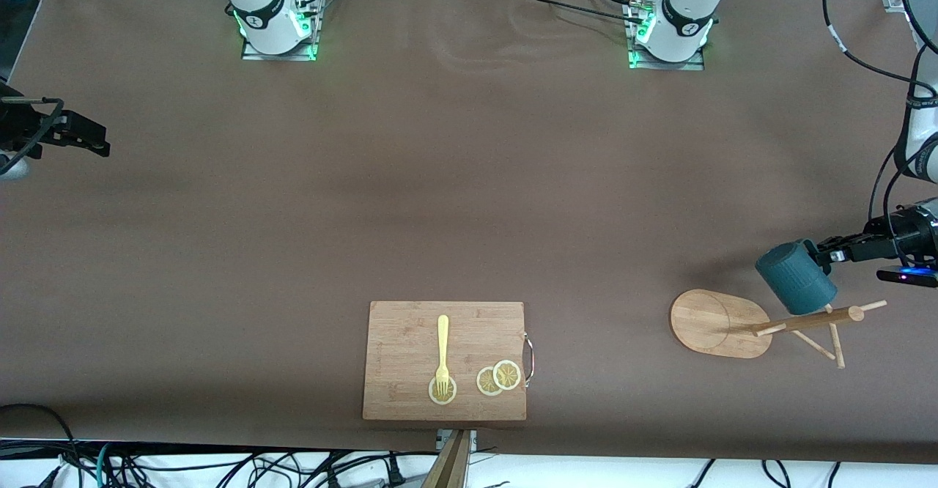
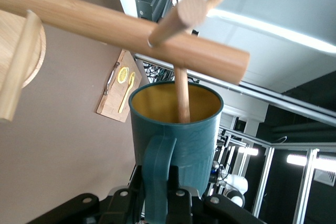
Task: Pass cup and hang on rack
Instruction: 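Hook the mug handle onto a rack peg and open the left gripper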
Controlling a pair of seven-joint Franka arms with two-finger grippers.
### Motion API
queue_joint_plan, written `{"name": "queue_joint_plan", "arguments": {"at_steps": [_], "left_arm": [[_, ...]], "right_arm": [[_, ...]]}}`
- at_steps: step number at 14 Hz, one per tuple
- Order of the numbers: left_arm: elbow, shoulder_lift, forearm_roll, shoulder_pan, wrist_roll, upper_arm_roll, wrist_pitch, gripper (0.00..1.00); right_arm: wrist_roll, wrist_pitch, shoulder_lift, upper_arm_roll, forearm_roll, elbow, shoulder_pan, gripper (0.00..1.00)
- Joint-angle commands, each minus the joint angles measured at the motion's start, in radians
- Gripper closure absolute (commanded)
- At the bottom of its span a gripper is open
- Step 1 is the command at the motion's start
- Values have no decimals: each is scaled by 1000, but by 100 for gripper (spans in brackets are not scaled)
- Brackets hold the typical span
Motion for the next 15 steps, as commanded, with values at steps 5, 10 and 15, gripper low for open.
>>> {"name": "queue_joint_plan", "arguments": {"at_steps": [5,10,15], "left_arm": [[110,83,-28,18,-68,4,-18,100],[135,101,-36,29,-83,4,-18,100],[169,130,-45,29,-83,5,-18,100]], "right_arm": [[-10,-15,-9,11,-4,7,-10,0],[-2,-15,-9,13,-4,7,-10,0],[-4,-15,-9,13,-4,7,-10,0]]}}
